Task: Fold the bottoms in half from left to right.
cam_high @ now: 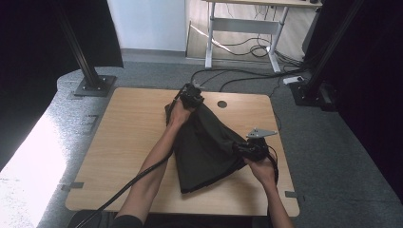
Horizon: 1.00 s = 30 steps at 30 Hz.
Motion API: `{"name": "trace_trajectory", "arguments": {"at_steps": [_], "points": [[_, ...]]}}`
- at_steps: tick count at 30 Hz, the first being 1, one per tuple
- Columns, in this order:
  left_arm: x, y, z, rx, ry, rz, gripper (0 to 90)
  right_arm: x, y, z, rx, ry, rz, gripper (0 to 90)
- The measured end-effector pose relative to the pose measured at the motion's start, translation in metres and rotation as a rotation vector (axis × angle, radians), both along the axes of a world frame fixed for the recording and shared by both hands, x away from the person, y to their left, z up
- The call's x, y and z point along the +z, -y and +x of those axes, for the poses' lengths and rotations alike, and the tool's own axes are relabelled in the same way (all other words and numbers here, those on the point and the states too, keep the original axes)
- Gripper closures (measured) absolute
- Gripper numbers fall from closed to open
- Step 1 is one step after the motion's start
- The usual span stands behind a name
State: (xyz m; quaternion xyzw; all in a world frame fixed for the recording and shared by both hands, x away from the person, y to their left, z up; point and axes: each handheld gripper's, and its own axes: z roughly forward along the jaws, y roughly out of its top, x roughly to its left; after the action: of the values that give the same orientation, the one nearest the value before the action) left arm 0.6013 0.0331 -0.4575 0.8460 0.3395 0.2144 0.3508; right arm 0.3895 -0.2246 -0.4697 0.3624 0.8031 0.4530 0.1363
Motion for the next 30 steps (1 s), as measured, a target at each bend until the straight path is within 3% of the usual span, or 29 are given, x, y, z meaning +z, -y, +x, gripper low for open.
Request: {"name": "trace_trajectory", "arguments": {"at_steps": [3,5,7,10,11,15,17,19,20,21,22,23,25,27,30], "points": [[-0.010,0.011,0.005,0.002,0.001,0.006,78.1,-0.009,0.010,0.003,-0.021,-0.014,0.005,83.0],[-0.013,0.015,0.008,0.012,0.025,0.004,72.0,-0.014,0.016,0.005,-0.038,-0.027,0.006,81.7],[-0.011,0.013,0.008,0.023,0.007,-0.033,60.8,-0.021,0.025,0.006,-0.075,-0.054,0.004,75.4],[-0.005,0.007,0.002,0.009,-0.028,-0.073,53.3,-0.029,0.039,0.004,-0.141,-0.076,-0.029,63.0],[-0.004,0.005,0.000,0.007,-0.020,-0.074,50.4,-0.032,0.051,0.001,-0.176,-0.082,-0.023,55.0],[0.002,-0.003,-0.011,-0.016,-0.008,-0.087,43.3,-0.032,0.071,-0.008,-0.225,-0.080,-0.030,48.6],[0.009,-0.012,-0.025,-0.044,0.010,-0.115,37.8,-0.029,0.078,-0.013,-0.232,-0.072,-0.034,45.0],[0.010,-0.014,-0.029,-0.048,0.013,-0.113,30.7,-0.025,0.082,-0.017,-0.242,-0.054,-0.057,41.4],[0.013,-0.018,-0.038,-0.055,0.021,-0.086,26.6,-0.024,0.083,-0.019,-0.246,-0.051,-0.063,39.6],[0.013,-0.018,-0.038,-0.055,0.021,-0.086,24.4,-0.024,0.083,-0.019,-0.246,-0.051,-0.063,39.6],[0.014,-0.022,-0.045,-0.063,0.024,-0.077,24.4,-0.022,0.084,-0.021,-0.248,-0.049,-0.063,38.4],[0.014,-0.028,-0.056,-0.071,0.020,-0.071,18.9,-0.018,0.083,-0.024,-0.245,-0.045,-0.068,35.4],[0.014,-0.031,-0.062,-0.080,0.015,-0.068,17.7,-0.016,0.082,-0.024,-0.243,-0.041,-0.077,34.1],[0.012,-0.036,-0.075,-0.082,0.016,-0.050,14.5,-0.012,0.080,-0.024,-0.243,-0.031,-0.079,29.6],[0.009,-0.045,-0.098,-0.110,-0.001,-0.057,13.4,-0.011,0.078,-0.022,-0.242,-0.030,-0.076,26.6]]}}
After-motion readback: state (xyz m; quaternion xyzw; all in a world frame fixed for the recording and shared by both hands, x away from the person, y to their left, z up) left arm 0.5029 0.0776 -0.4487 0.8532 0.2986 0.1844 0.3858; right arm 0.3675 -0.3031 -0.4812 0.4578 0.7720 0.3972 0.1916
